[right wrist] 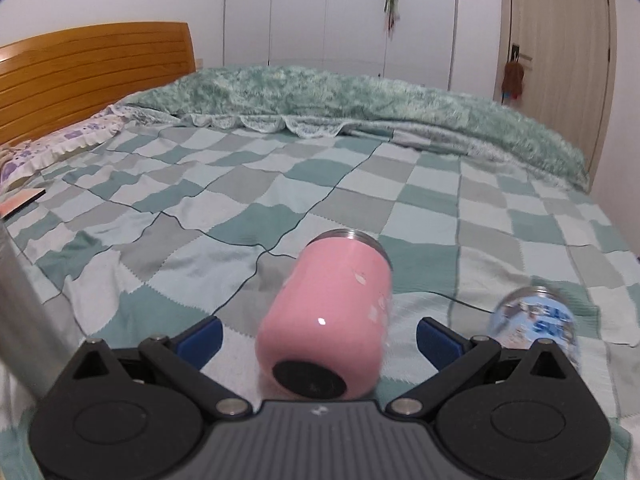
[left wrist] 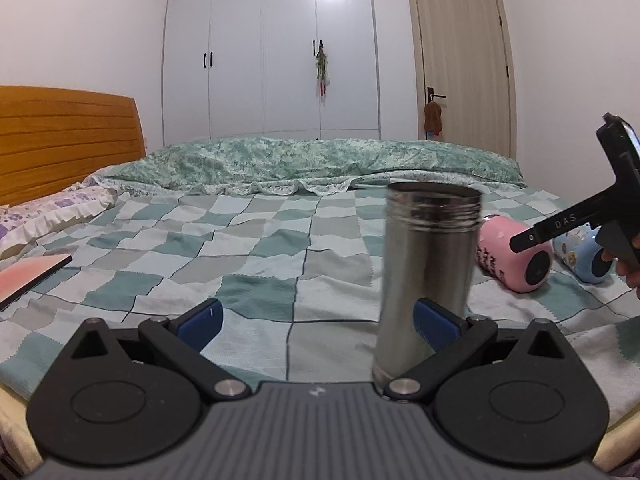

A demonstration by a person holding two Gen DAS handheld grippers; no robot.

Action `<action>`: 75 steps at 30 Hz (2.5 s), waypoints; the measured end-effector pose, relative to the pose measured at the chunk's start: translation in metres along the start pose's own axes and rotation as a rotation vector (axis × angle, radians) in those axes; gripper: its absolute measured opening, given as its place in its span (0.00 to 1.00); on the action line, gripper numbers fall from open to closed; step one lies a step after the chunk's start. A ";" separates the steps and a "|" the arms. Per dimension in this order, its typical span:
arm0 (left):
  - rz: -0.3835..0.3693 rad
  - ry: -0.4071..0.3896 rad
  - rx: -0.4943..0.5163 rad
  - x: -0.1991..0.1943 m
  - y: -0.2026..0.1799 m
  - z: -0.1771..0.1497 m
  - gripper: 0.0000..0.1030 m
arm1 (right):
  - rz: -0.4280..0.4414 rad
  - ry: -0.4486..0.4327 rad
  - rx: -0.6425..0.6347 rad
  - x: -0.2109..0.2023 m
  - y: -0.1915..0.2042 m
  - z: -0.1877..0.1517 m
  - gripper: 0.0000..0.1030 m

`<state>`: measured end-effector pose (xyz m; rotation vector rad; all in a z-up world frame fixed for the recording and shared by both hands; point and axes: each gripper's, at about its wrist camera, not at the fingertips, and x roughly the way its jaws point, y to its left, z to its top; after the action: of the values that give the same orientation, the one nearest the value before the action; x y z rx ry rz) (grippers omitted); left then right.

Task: Flip cup upright
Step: 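Move the right tool to the lying pink cup and close around its body, then lift the pink cup with the right tool and carry it toward the left tool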

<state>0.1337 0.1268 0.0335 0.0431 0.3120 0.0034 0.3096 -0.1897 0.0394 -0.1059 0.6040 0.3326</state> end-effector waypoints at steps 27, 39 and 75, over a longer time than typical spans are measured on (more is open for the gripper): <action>-0.052 -0.055 -0.027 -0.044 -0.003 0.004 1.00 | -0.003 0.030 0.184 -0.020 -0.009 -0.002 0.82; -0.132 -0.086 -0.022 -0.084 -0.034 0.003 1.00 | 0.022 -0.094 0.060 -0.122 0.032 -0.066 0.81; -0.202 0.051 0.016 -0.115 -0.127 0.002 1.00 | 0.149 -0.304 0.079 -0.196 0.014 -0.166 1.00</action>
<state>0.0241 -0.0009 0.0650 0.0274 0.3666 -0.1984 0.0639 -0.2631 0.0155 0.0653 0.3237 0.4586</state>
